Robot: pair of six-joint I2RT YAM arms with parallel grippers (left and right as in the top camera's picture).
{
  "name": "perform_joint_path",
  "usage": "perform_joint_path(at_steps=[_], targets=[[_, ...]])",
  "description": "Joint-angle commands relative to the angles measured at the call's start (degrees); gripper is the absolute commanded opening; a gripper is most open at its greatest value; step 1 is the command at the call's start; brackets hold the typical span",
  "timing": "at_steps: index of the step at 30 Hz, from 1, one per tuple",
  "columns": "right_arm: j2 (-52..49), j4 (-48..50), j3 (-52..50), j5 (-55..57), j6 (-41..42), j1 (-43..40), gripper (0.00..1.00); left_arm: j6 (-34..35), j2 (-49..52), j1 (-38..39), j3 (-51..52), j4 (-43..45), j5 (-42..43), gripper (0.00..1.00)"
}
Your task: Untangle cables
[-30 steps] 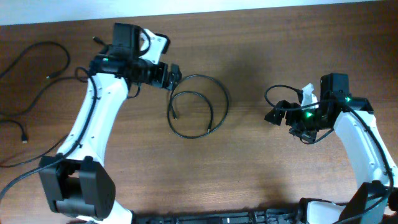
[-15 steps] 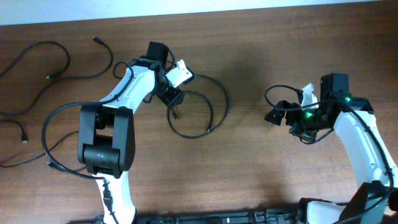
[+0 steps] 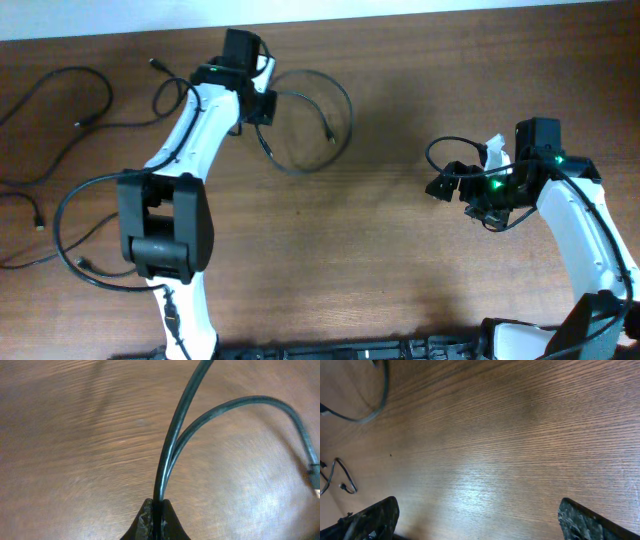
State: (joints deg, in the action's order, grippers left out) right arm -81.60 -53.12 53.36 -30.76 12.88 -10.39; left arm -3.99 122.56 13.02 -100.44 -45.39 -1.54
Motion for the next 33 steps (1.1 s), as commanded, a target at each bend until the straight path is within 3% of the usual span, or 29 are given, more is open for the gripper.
perform_joint_path(at_steps=[1,3,6,7,9,11,12,13,14,17,20,22,25,28,31,33], targets=[[0.22,0.00,0.28,-0.07,-0.37,0.31,1.00,27.89,-2.25,-5.64,-0.87,-0.42,-9.75,0.00],[0.22,0.00,0.28,-0.07,-0.37,0.31,1.00,34.36,-2.25,-9.75,-0.85,-4.13,-13.25,0.00],[0.22,0.00,0.28,-0.07,-0.37,0.31,1.00,34.77,-2.25,-15.13,-0.85,-17.22,-14.64,0.00],[0.22,0.00,0.28,-0.07,-0.37,0.31,1.00,33.18,-2.25,-16.06,-0.70,-19.10,-14.73,0.00],[0.22,0.00,0.28,-0.07,-0.37,0.31,1.00,21.86,-2.25,-17.07,-0.28,-24.94,-13.57,0.00],[0.22,0.00,0.28,-0.07,-0.37,0.31,1.00,19.30,-2.25,-17.44,1.11,-25.38,-20.55,0.00],[0.22,0.00,0.28,-0.07,-0.37,0.31,1.00,19.28,-2.25,-17.59,1.20,-24.74,-19.02,0.00],[0.22,0.00,0.28,-0.07,-0.37,0.31,1.00,19.28,-2.25,-17.57,1.20,-24.81,-16.63,0.31],[0.22,0.00,0.28,-0.07,-0.37,0.31,1.00,18.75,-2.36,-17.59,1.01,-24.96,-16.44,0.99],[0.22,0.00,0.28,-0.07,-0.37,0.31,1.00,18.38,-8.63,-18.60,-4.63,-27.04,-14.84,0.99],[0.22,0.00,0.28,-0.07,-0.37,0.31,1.00,14.10,-22.97,-18.45,-5.51,-21.94,-4.98,0.99],[0.22,0.00,0.28,-0.07,-0.37,0.31,1.00,11.89,-33.53,-18.43,-4.31,-22.53,-3.56,0.99],[0.22,0.00,0.28,-0.07,-0.37,0.31,1.00,10.16,-52.11,-18.43,10.62,-16.48,-3.58,0.99],[0.22,0.00,0.28,-0.07,-0.37,0.31,1.00,10.32,-80.46,-18.43,32.48,-7.85,-3.67,0.99],[0.22,0.00,0.28,-0.07,-0.37,0.31,0.99,10.32,-101.22,-18.43,37.18,-15.96,-3.80,0.99],[0.22,0.00,0.28,-0.07,-0.37,0.31,1.00,10.32,-107.43,-18.43,37.18,-23.19,-3.80,0.99]])
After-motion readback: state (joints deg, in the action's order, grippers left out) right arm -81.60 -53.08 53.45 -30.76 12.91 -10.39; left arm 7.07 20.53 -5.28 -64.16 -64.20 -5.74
